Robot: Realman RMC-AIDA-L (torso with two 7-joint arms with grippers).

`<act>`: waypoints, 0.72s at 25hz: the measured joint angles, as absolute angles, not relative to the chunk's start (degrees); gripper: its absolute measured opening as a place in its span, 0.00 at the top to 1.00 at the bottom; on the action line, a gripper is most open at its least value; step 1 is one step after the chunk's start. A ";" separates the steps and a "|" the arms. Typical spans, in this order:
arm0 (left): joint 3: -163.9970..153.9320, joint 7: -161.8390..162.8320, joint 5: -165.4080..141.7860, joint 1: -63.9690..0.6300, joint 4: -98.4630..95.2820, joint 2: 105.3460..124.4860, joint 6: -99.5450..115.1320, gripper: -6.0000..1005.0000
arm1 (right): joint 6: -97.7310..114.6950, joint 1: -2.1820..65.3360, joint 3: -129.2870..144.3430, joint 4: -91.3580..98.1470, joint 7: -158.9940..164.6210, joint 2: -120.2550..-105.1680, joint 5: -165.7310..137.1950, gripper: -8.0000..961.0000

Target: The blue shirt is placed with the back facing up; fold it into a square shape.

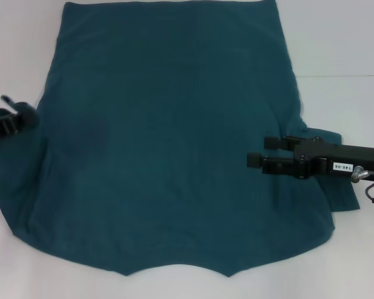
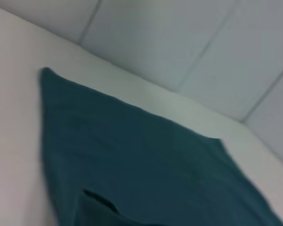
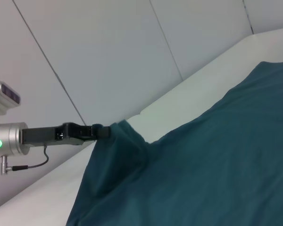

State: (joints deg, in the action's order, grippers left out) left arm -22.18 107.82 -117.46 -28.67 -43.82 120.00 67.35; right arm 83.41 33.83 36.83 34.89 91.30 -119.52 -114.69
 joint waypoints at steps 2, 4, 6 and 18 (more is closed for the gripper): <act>-22.37 107.88 -116.49 -28.98 -43.48 120.15 68.51 0.92 | 83.37 33.84 36.83 34.89 91.17 -119.52 -114.69 0.08; -22.50 107.89 -115.57 -29.42 -43.14 120.37 69.61 0.91 | 83.32 33.84 36.83 34.89 91.09 -119.52 -114.69 0.08; -22.53 107.90 -114.84 -29.81 -42.93 120.76 70.13 0.91 | 83.29 33.84 36.79 34.89 91.07 -119.52 -114.69 0.08; -22.66 106.73 -113.25 -31.59 -40.12 122.92 68.20 0.86 | 83.07 33.79 36.49 34.88 90.89 -119.46 -114.69 0.08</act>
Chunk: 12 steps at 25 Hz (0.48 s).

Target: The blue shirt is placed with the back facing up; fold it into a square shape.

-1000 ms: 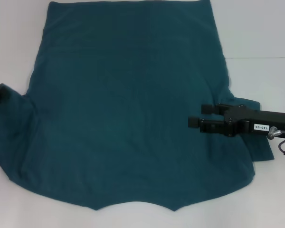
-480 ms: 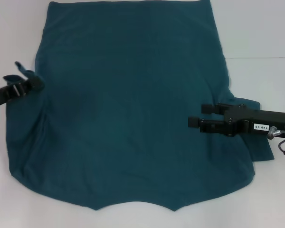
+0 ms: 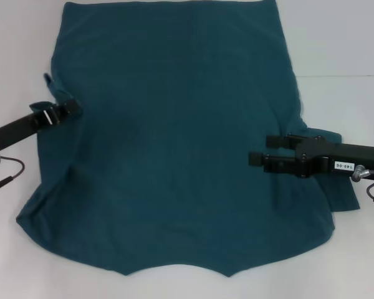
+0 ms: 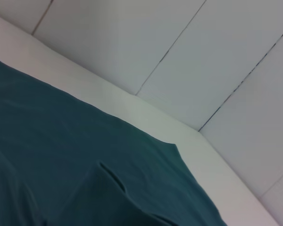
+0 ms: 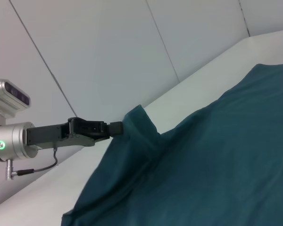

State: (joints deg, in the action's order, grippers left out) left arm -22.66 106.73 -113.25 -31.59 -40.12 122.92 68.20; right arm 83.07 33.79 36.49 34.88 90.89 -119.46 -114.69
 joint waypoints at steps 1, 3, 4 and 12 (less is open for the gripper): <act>-22.65 106.51 -112.87 -31.67 -39.54 122.97 68.24 0.86 | 83.07 33.81 36.51 34.89 90.88 -119.46 -114.69 0.08; -22.65 106.30 -112.15 -31.81 -38.67 123.20 68.60 0.85 | 83.06 33.85 36.59 34.90 90.88 -119.45 -114.69 0.08; -22.65 106.28 -111.86 -31.85 -38.37 123.38 68.71 0.85 | 83.05 33.85 36.58 34.93 90.88 -119.44 -114.69 0.08; -22.67 105.44 -110.52 -32.04 -36.64 123.71 70.78 0.69 | 83.05 33.76 36.33 35.10 91.11 -119.43 -114.69 0.08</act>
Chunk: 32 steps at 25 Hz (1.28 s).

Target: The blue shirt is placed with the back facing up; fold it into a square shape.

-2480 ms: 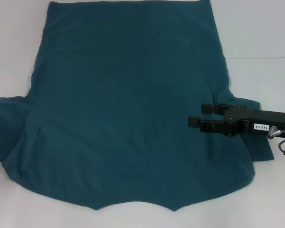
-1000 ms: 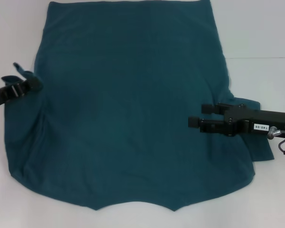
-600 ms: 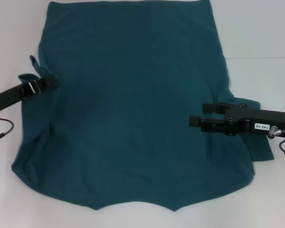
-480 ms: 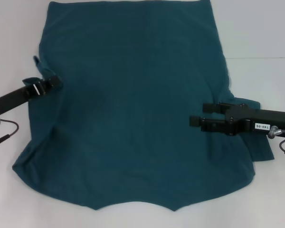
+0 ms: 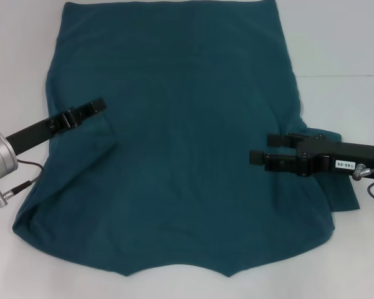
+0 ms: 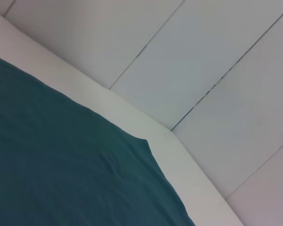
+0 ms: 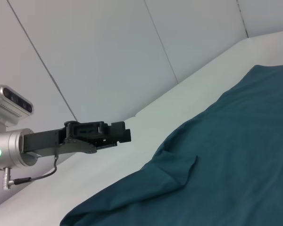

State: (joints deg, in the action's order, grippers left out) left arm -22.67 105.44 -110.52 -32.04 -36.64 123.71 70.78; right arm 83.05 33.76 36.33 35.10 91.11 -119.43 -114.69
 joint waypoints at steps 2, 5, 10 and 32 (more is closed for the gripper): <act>-22.67 105.08 -110.41 -31.98 -36.65 123.65 70.73 0.61 | 83.01 33.76 36.32 35.09 91.19 -119.38 -114.69 0.08; -22.36 102.80 -109.88 -31.41 -36.68 123.61 69.59 0.55 | 82.98 33.73 36.28 35.07 91.27 -119.36 -114.70 0.08; -22.26 100.84 -109.49 -30.26 -36.43 123.54 66.36 0.44 | 82.92 33.62 36.21 35.15 91.35 -119.27 -114.70 0.08; -24.17 99.56 -115.77 -25.39 -37.45 123.61 62.03 0.08 | 83.23 34.05 36.34 35.35 91.58 -119.11 -114.69 0.08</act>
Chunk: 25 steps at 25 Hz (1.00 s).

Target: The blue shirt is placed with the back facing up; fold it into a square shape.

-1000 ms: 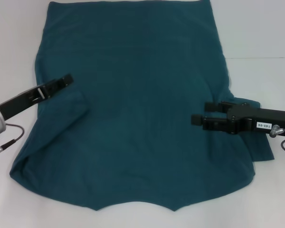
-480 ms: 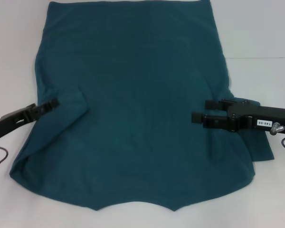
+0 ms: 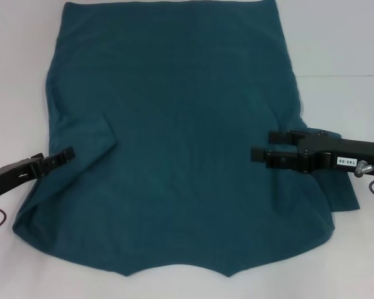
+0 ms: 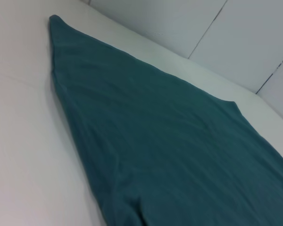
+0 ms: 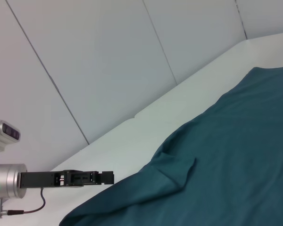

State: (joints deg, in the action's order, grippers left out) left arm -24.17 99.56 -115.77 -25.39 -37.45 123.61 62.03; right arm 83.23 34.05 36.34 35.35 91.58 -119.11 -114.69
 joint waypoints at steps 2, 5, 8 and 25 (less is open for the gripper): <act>-24.18 99.56 -116.12 -25.39 -37.45 123.62 61.91 0.08 | 83.28 34.02 36.38 35.25 91.58 -119.14 -114.69 0.08; -24.22 99.56 -117.18 -25.40 -37.44 123.64 61.83 0.08 | 83.30 33.93 36.38 35.21 91.58 -119.16 -114.70 0.08; -24.25 99.56 -117.93 -25.46 -37.40 123.66 61.87 0.08 | 83.32 33.84 36.39 35.24 91.58 -119.17 -114.69 0.08; -32.85 99.59 -118.74 -26.23 -39.79 123.57 72.90 0.08 | 83.40 33.79 36.21 35.41 91.58 -119.18 -114.69 0.08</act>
State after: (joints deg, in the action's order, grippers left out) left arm -32.85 99.59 -118.74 -26.23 -39.79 123.57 72.90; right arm 83.40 33.79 36.21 35.41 91.58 -119.18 -114.69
